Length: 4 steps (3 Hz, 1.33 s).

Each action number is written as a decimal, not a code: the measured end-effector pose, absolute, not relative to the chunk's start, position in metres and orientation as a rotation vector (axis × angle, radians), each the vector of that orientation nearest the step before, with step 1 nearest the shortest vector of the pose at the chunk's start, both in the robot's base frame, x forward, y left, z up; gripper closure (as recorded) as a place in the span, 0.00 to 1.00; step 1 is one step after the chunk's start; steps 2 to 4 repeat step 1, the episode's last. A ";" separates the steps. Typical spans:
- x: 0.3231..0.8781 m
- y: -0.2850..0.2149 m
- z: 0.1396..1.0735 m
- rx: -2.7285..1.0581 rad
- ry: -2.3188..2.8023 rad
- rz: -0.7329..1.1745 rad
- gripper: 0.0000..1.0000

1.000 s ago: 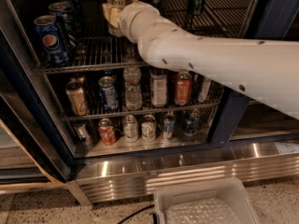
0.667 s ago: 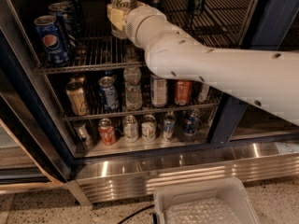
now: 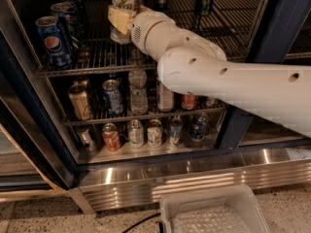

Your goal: Pick 7up can from top shelf of fridge

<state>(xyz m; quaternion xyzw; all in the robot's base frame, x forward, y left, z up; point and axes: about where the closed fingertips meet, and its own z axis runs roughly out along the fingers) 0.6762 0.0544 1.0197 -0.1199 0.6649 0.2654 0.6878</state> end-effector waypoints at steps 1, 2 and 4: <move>0.676 0.054 1.020 -0.268 1.488 0.594 1.00; 0.676 0.054 1.020 -0.268 1.488 0.594 1.00; 0.676 0.054 1.020 -0.268 1.488 0.594 1.00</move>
Offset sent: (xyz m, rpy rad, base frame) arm 0.0000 0.0000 0.0000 0.0000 0.0000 0.0000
